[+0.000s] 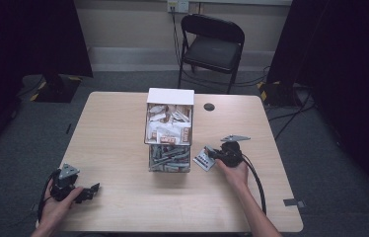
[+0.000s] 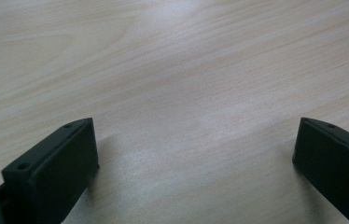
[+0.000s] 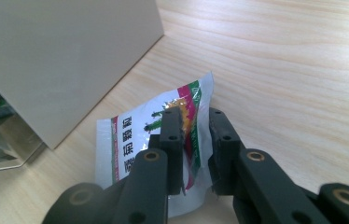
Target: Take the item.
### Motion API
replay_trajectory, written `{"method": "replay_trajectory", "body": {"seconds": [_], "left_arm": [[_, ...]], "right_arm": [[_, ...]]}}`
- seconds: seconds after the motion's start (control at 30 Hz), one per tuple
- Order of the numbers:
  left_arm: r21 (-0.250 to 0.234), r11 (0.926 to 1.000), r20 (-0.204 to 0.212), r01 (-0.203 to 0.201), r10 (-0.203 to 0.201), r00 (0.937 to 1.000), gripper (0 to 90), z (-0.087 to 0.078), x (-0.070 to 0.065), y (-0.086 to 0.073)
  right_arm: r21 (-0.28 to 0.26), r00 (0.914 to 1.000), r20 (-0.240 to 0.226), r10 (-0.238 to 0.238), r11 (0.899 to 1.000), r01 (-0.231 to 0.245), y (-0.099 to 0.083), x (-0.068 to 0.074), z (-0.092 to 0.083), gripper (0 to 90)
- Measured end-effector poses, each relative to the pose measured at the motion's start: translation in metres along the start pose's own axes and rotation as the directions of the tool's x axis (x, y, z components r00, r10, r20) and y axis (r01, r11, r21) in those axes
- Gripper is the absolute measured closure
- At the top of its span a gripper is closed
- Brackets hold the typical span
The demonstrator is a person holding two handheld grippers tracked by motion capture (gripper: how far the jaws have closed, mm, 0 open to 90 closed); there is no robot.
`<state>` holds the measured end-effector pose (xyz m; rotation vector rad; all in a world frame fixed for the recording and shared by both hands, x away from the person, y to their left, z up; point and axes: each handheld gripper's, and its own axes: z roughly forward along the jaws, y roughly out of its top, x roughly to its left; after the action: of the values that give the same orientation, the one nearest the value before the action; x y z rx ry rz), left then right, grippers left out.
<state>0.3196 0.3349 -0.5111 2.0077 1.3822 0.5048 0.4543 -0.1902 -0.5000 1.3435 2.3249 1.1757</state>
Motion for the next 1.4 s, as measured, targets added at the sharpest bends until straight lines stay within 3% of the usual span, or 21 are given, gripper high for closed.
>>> {"method": "replay_trajectory", "body": {"seconds": [0.17,0.57,0.8,1.03,1.23,1.4], "left_arm": [[0.002,1.0000,-0.001,-0.005,0.005,1.0000,0.0,0.000,0.000,0.000],[-0.001,1.0000,0.001,0.000,0.000,1.0000,0.0,0.000,0.000,0.000],[-0.001,1.0000,-0.001,0.001,-0.001,1.0000,0.0,0.000,0.000,0.000],[0.002,1.0000,-0.001,-0.006,0.006,1.0000,0.0,0.000,0.000,0.000],[-0.001,1.0000,0.001,0.000,0.000,1.0000,0.0,0.000,0.000,0.000],[-0.001,1.0000,-0.002,-0.003,0.003,1.0000,0.0,0.000,0.000,0.000]], "right_arm": [[-0.001,1.0000,0.005,0.007,1.000,-0.007,0.000,-0.002,0.001,75.1],[-0.016,0.9969,0.071,0.035,0.999,-0.034,0.000,-0.008,-0.002,52.1],[-0.023,0.9984,0.034,0.045,0.999,-0.044,0.002,-0.006,-0.003,33.2],[-0.052,0.9968,0.045,0.065,0.997,-0.063,0.007,-0.001,-0.011,16.7],[-0.070,0.9967,0.044,0.069,0.995,-0.066,0.013,0.003,-0.027,15.1],[-0.049,0.9952,0.083,0.052,0.998,-0.048,0.012,0.004,-0.040,15.2]]}}
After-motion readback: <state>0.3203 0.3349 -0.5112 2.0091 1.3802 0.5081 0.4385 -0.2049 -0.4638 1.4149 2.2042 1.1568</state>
